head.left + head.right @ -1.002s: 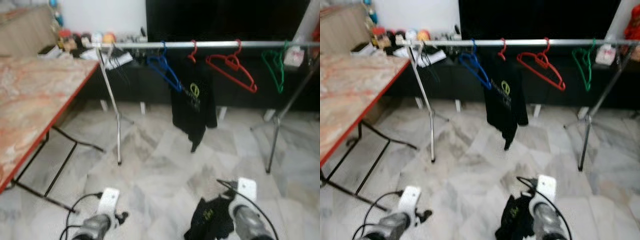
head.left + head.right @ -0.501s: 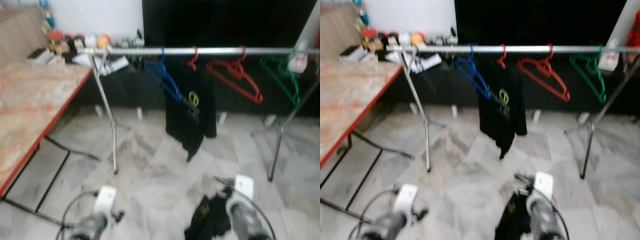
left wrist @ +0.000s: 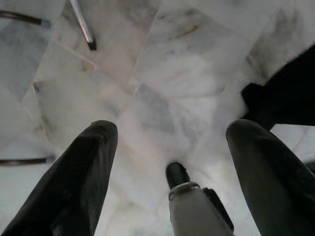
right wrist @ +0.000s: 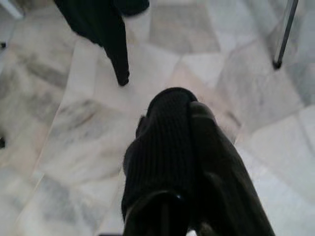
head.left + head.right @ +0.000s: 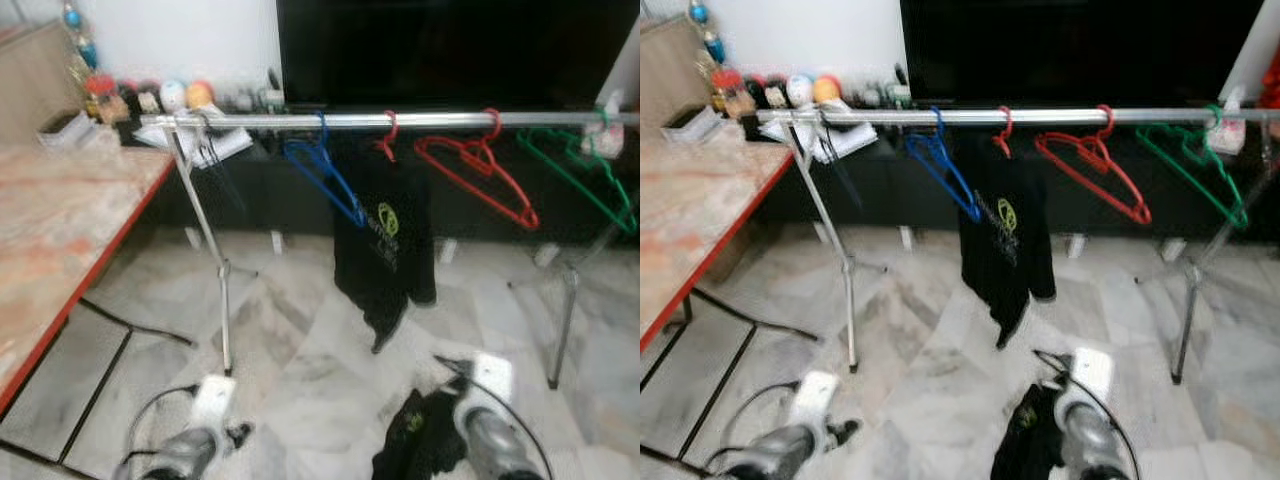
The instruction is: Hang hanger
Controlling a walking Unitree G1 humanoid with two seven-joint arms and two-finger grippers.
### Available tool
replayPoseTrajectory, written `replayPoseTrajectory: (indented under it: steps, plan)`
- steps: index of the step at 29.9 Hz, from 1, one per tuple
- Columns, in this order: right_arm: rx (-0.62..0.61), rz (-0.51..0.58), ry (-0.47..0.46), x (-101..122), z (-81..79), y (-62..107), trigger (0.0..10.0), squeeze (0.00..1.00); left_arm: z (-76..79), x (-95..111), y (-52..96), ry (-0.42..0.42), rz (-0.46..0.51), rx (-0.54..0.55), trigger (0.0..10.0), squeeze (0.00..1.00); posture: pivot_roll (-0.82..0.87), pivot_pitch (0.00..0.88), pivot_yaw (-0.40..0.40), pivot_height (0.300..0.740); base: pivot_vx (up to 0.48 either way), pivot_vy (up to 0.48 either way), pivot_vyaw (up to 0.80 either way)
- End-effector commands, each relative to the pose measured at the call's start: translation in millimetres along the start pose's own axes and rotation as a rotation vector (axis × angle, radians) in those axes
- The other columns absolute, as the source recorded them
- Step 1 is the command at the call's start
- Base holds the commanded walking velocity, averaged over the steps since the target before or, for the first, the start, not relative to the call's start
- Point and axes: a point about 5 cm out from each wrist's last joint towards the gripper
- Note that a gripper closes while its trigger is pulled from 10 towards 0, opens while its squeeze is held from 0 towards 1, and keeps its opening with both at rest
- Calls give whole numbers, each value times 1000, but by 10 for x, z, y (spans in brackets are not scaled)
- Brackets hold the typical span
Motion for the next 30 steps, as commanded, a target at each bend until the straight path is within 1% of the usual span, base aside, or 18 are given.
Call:
replayPoseTrajectory:
  steps: [1,4,9,30]
  plan:
    - [26,24,-10,66,-118,-12,10000,0,-114,-30,23,-12,-10,30,10000,0,-67,0,3,740,341,0,0]
    - [26,16,-16,56,-119,-12,10000,0,-114,-33,24,-12,-10,30,10000,0,-67,0,3,740,339,0,0]
    - [26,11,-14,51,-118,-12,10000,0,-112,-32,23,-12,-10,30,10000,0,-67,0,3,740,339,0,-742]
    - [26,27,-2,70,-111,-13,10000,0,-107,-26,22,-22,-9,26,10000,0,-69,0,1,740,340,0,0]
Point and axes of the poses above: a point about 5 cm out from each wrist's last joint towards the gripper, its own y axis pointing back from the gripper into the wrist, its own x axis along the axis of the wrist's last joint, z = x × y, and after that the axes turned 2 degrees about y, right-handed
